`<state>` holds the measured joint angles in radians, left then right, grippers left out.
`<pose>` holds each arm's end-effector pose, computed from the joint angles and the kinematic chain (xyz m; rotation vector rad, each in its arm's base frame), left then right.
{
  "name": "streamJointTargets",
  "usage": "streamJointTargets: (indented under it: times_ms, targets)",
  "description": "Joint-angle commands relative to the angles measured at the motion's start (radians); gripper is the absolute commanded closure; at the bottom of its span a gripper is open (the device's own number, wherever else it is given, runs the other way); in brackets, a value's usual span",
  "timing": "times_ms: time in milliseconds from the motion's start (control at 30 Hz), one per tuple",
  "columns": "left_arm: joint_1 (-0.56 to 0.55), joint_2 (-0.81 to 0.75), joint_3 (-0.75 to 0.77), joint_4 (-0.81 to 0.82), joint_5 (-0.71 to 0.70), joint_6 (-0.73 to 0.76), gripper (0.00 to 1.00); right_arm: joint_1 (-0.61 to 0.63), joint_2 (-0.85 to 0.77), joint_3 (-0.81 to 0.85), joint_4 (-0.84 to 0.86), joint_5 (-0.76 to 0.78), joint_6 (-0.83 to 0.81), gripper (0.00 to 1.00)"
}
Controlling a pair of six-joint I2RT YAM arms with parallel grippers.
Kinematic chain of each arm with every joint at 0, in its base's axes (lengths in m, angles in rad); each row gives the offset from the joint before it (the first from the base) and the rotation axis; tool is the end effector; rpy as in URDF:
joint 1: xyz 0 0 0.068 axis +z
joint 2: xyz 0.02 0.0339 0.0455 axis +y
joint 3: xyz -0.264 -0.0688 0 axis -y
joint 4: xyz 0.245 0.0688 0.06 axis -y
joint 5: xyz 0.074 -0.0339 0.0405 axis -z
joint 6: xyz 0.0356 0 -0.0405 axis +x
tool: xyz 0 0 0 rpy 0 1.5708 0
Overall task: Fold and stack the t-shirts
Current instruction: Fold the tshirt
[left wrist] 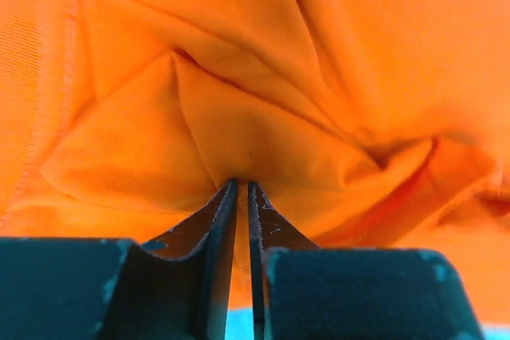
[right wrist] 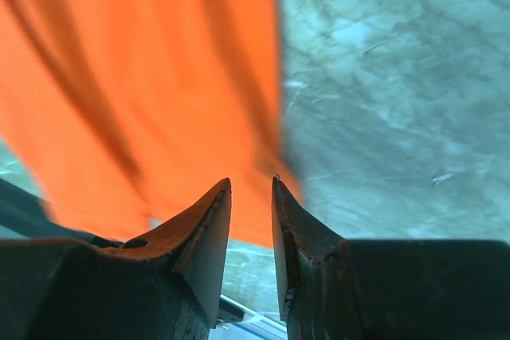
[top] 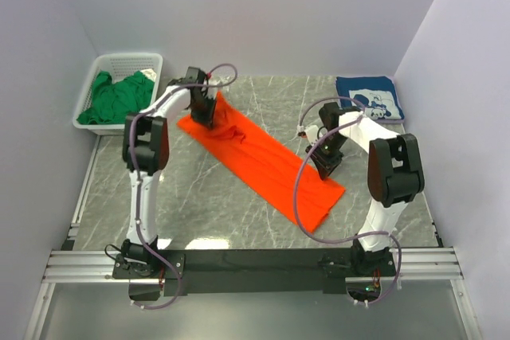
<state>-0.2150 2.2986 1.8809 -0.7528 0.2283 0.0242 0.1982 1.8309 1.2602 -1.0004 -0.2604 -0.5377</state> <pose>0.4733 -0.1116 0.1660 0.3905 2.7152 -0.3660 0.3183 0.0733 0.1784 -1.1051 2.8669 0.3966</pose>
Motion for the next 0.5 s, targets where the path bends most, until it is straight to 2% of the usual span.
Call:
streamJointTargets:
  times_ms: [0,67,133,300,467]
  targets:
    - [-0.001,0.168,0.242,-0.011,-0.05,0.138,0.82,0.001,0.042,0.045,0.042,0.053,-0.019,0.66]
    - [0.008,0.193,0.34,0.027,-0.035,0.149,0.79,0.009,0.085,0.054,0.048,0.044,-0.012,0.65]
    - [0.023,0.164,0.343,0.11,-0.017,0.129,0.75,0.023,0.114,0.062,0.037,0.018,-0.007,0.65]
    - [0.061,-0.071,0.126,0.283,-0.006,0.034,0.65,0.108,0.128,-0.019,0.037,0.001,-0.008,0.66]
    - [0.1,-0.171,0.014,0.233,0.058,-0.076,0.66,0.199,0.079,-0.131,0.02,-0.048,-0.016,0.66]
